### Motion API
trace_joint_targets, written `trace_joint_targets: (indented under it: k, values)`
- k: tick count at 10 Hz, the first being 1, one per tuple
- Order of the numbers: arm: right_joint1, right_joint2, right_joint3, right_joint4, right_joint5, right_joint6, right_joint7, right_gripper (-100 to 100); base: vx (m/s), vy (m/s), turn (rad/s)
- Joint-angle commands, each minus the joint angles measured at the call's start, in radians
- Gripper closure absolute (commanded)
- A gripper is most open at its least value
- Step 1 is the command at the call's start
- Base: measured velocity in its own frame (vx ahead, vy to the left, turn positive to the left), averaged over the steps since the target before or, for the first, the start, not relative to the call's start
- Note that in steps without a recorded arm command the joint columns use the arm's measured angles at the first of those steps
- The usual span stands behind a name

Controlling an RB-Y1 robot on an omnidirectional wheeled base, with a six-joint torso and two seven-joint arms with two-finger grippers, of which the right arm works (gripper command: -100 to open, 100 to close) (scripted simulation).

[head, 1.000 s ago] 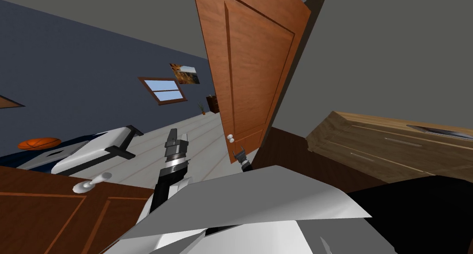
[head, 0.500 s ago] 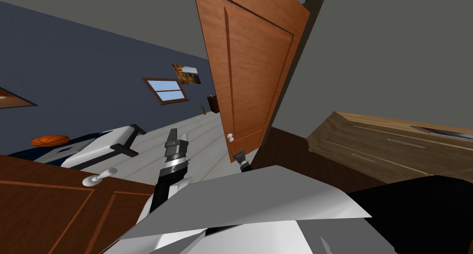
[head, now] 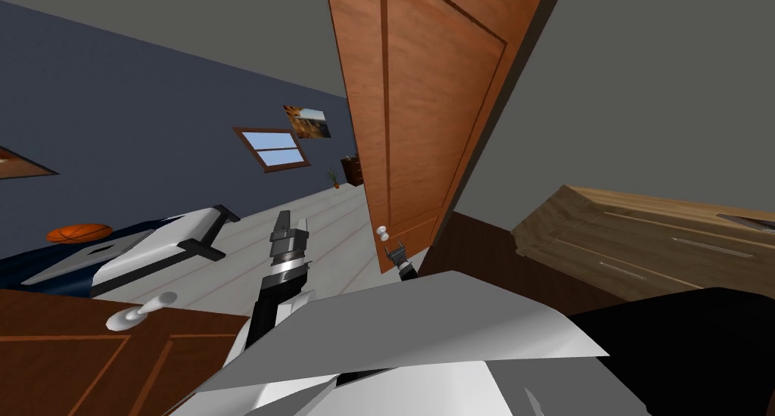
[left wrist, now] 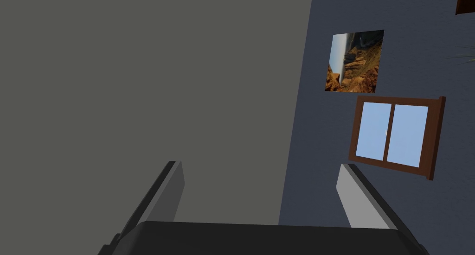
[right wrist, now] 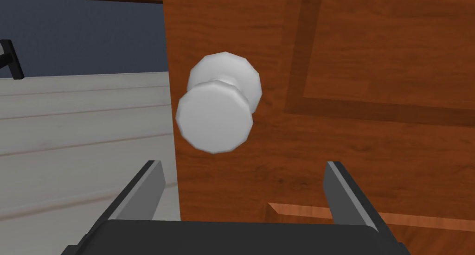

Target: Push the door open

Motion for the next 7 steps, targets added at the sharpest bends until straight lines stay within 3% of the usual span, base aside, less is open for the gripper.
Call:
trace_joint_targets:
  k: [1,4,5,6,7]
  values:
    - [-0.003,0.007,-0.003,-0.002,-0.002,0.003,0.0,-100,0.203,0.063,0.017]
    - [-0.008,0.054,-0.008,0.001,-0.006,0.003,-0.002,-100,0.175,0.064,0.017]
    - [-0.001,0.039,-0.007,-0.012,-0.005,0.011,-0.001,-100,0.054,0.03,0.002]
    - [-0.001,0.039,-0.007,-0.012,-0.005,0.011,-0.001,100,-0.006,0.001,0.016]
    - [-0.001,0.039,-0.007,-0.012,-0.005,0.011,-0.001,100,-0.018,-0.004,0.007]
